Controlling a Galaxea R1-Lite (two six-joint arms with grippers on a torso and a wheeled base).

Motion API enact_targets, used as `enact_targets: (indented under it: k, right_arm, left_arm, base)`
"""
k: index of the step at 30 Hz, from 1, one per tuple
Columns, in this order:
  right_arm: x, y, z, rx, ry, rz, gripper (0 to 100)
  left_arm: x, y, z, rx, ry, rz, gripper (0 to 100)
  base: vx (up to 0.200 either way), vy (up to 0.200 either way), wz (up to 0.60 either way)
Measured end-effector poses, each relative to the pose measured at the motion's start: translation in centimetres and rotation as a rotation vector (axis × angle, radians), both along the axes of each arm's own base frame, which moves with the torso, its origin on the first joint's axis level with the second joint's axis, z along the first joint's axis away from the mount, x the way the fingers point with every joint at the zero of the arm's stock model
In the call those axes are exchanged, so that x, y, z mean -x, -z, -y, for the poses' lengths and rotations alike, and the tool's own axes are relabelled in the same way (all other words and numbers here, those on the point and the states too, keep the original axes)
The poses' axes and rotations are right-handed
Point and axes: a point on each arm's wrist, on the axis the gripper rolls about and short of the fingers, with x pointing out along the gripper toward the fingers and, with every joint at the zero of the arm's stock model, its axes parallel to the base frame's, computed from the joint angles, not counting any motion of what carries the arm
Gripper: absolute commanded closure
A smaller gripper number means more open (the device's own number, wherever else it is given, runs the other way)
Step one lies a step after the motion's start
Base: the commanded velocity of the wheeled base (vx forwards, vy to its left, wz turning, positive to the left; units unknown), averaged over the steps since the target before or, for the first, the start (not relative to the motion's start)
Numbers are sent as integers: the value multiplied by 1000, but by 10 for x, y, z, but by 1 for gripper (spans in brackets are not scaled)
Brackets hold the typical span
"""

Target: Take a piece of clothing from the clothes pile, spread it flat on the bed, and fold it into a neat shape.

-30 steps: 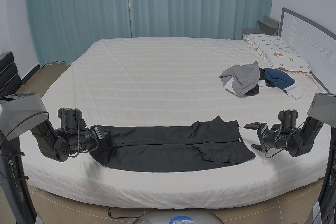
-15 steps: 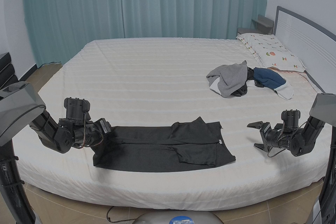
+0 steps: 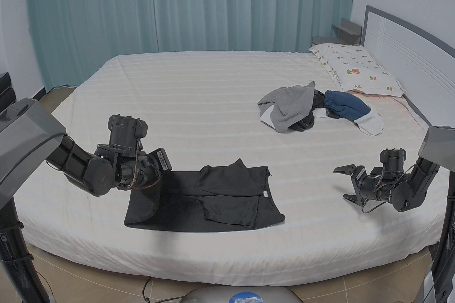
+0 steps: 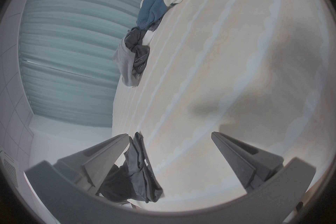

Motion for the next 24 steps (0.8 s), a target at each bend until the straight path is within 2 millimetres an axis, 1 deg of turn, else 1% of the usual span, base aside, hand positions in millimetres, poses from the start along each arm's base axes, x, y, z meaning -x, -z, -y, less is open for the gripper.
enact_targets:
  k: [3, 5, 9, 14, 24]
  right_arm:
    - [0, 0, 0, 0, 0, 0, 0]
    - [0, 0, 0, 0, 0, 1, 0]
    - [0, 0, 0, 0, -1, 1, 0]
    - [0, 0, -1, 0, -2, -1, 0]
    - [0, 0, -1, 1, -3, -2, 0]
  left_arm:
    - [-2, -7, 12, -10, 13, 8, 100]
    - [-2, -10, 25, -17, 33, 10, 100]
    - [-2, -9, 39, -28, 58, -1, 100]
    - [-6, -4, 52, -39, 70, -3, 100]
    - [-12, 4, 71, -20, 72, -31, 100]
  base:
    - [0, -200, 0]
    - [0, -200, 0]
    - [0, -200, 0]
    - [0, 0, 0]
    - [0, 0, 0]
